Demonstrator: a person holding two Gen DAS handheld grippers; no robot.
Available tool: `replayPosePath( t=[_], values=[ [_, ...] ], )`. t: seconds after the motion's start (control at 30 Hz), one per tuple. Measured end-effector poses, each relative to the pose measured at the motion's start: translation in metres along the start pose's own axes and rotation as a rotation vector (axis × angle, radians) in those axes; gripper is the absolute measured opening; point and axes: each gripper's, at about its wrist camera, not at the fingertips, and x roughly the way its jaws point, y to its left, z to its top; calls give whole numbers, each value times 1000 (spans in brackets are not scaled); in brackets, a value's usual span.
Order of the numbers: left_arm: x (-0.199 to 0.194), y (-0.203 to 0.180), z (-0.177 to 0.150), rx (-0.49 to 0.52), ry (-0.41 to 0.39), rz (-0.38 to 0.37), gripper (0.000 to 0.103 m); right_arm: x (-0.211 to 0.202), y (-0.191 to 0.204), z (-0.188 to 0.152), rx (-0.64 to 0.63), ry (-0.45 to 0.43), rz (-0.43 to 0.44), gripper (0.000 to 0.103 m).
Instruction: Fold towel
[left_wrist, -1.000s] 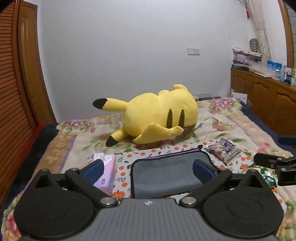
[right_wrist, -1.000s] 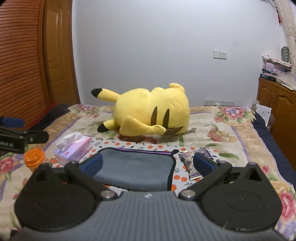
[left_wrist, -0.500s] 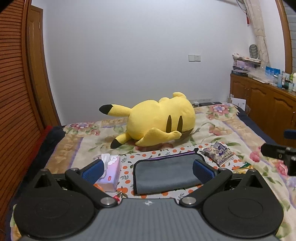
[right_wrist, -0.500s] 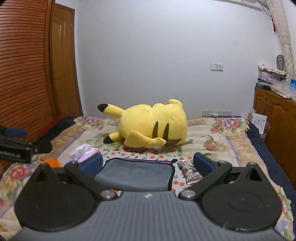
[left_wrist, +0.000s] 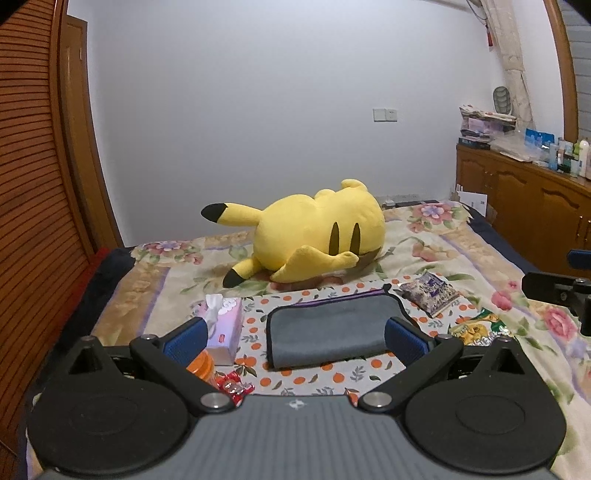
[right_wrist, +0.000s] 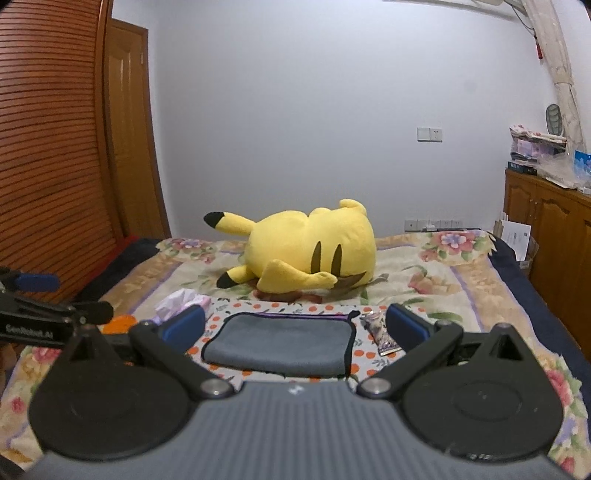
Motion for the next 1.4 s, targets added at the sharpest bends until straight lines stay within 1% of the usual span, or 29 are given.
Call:
replayPosePath(
  t=[0.17,0.57,0.97,1.13,1.4],
  values=[
    [-5,-3,-11,15,0,-3,103,-2,2,-9,-4,11,1,103],
    [-7,0,-41,9,26,-15,103,-5,14,-36,-18,42,-5,103],
    [-2,2,-72,10,79,-21,103,-4,18,-66,4,91,-10,103],
    [3,0,-83,14,106,-18,103,-5,17,-76,9,102,-25,103],
    [3,-7,-110,20,148,-27,103,-5,14,-97,23,131,-38,103]
  ],
)
